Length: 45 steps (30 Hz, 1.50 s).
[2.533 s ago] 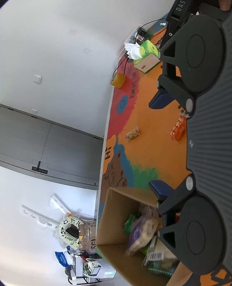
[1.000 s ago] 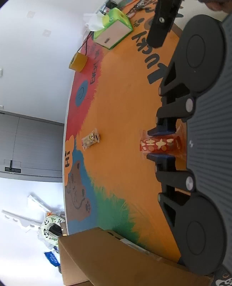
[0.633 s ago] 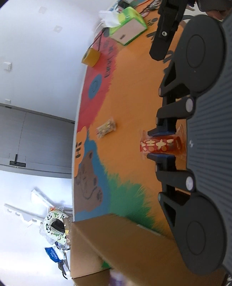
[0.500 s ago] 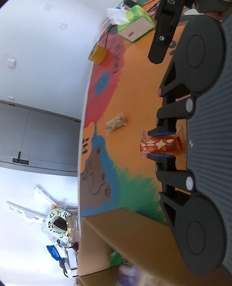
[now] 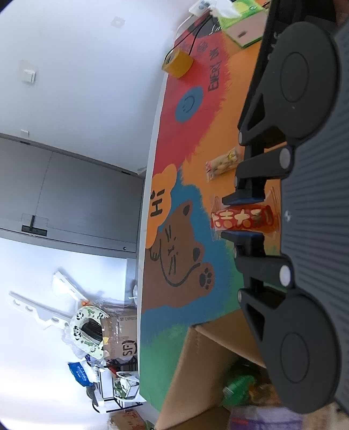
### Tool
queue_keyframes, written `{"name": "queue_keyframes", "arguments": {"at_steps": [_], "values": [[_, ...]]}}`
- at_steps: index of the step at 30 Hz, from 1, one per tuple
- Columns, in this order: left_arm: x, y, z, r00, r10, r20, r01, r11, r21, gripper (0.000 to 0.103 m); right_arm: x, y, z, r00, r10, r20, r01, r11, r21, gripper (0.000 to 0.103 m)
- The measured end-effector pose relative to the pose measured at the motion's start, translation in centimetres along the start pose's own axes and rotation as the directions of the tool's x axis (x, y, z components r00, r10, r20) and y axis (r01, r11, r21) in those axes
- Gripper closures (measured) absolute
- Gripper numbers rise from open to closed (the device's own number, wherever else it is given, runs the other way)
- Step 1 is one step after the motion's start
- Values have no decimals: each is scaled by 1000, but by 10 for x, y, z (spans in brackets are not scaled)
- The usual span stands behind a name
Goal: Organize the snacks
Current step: 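Grasp the orange-red candy packet with the left tool while the right grasps a clear pastry packet, then carry both packets over the cardboard box and open both tools to drop them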
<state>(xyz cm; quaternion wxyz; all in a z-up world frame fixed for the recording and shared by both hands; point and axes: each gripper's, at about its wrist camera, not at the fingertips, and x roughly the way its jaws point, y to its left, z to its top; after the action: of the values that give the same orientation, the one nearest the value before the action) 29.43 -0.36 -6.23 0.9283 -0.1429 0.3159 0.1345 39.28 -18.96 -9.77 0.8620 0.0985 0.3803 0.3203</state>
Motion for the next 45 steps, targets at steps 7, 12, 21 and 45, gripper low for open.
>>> {"name": "queue_keyframes", "arguments": {"at_steps": [7,12,21,45], "values": [[23,5,4,999,8,-36,-9,1000,-19,85,39,-2,6,998,1,-60,-1,1000,-6,45],[29,10,5,999,11,-38,-12,999,-36,85,50,2,13,999,-17,-39,16,999,-37,47],[28,14,-1,999,-13,-47,10,998,-56,85,41,6,8,998,-25,-53,23,999,-41,84],[-76,2,-15,989,-116,86,116,993,4,85,-69,32,-25,989,-16,150,15,1000,6,84]]}}
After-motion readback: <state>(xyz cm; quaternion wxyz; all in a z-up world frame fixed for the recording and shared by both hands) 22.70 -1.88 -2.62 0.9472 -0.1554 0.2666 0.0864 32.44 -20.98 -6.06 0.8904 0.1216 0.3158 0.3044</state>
